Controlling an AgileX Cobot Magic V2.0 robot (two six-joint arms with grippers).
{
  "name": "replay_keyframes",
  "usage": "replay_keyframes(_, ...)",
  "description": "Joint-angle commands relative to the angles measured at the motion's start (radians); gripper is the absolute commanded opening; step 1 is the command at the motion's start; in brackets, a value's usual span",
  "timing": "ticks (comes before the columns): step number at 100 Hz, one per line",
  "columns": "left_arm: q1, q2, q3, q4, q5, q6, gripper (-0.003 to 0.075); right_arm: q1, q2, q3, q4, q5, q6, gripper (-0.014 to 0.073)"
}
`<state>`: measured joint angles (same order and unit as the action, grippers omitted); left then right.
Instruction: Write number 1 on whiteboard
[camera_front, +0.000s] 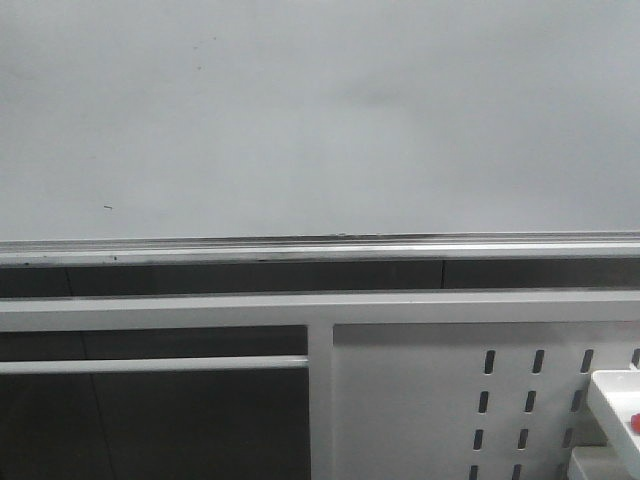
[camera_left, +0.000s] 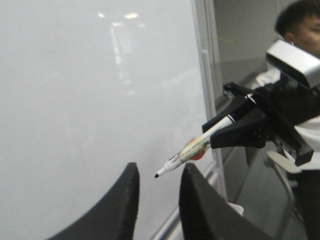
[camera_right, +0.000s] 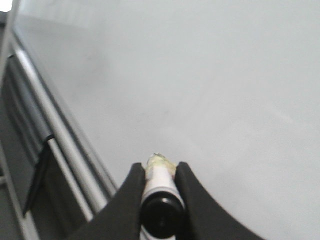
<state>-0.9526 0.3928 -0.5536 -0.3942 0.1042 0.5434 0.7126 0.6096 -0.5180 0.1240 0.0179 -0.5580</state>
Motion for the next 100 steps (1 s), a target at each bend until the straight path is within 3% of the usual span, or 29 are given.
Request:
replay_keyframes(1, 0.062, -0.085, 0.009, -0.021, -0.065, -0.002, 0.0055, -0.056, -0.002, 0.018, -0.011, -0.236, 0.0, -0.0071)
replay_keyframes(7, 0.109, -0.139, 0.034, -0.037, -0.052, -0.002, -0.0023, -0.08, 0.012, 0.029, -0.011, -0.257, 0.0, -0.0071)
replay_keyframes(43, 0.341, -0.274, 0.116, -0.199, 0.077, -0.004, -0.002, -0.089, 0.146, 0.029, -0.041, -0.399, 0.0, -0.0071)
replay_keyframes(100, 0.354, -0.274, 0.116, -0.227, 0.096, -0.004, -0.002, -0.139, 0.289, 0.029, -0.03, -0.511, -0.097, -0.0071)
